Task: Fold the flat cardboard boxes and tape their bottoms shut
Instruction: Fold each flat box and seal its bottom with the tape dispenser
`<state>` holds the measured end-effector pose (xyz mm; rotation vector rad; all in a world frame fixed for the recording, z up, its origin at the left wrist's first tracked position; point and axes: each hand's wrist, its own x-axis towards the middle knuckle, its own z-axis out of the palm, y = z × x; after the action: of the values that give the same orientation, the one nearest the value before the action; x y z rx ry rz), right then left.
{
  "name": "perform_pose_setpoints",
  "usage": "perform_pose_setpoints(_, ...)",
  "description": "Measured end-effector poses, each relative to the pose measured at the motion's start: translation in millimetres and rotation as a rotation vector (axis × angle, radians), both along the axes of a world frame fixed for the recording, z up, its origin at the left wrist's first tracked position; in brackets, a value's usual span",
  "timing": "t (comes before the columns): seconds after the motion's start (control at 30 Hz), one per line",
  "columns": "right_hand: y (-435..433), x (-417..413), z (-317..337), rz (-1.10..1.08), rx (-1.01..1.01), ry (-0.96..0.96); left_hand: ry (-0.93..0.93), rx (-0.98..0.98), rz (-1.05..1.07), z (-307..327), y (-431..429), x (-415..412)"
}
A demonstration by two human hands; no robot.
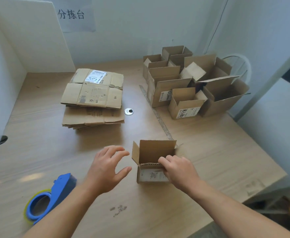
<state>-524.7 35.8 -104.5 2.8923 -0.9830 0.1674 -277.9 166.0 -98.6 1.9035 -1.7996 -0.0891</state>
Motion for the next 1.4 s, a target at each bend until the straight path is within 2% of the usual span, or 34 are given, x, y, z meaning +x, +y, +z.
perform_pose_setpoints(0.23,-96.3,-102.1,7.7,-0.110,-0.100,-0.026,-0.111,0.102,-0.060,12.9,-106.6,-66.3)
perform_pose_setpoints(0.5,-249.1,-218.9,1.7,-0.116,-0.121,-0.011,-0.262,0.260,-0.133,25.2,-258.7,-175.6)
perform_pose_setpoints(0.83,-392.7,-271.3,-18.7,-0.022,-0.144,0.015,-0.245,0.377,-0.098,21.4,-355.5,-253.3)
perform_pose_setpoints(1.13,-433.5,-276.7,-25.6,-0.124,-0.117,0.008,-0.223,0.408,-0.049,20.5,-383.9,-266.8)
perform_pose_setpoints(1.3,-425.1,-271.3,-20.1,-0.312,-0.011,0.031,-0.222,0.418,-0.039,19.5,-386.0,-271.2)
perform_pose_setpoints(1.4,-411.5,-272.7,-12.8,-0.223,-0.019,-0.042,-0.212,0.443,-0.033,16.9,-383.5,-271.5)
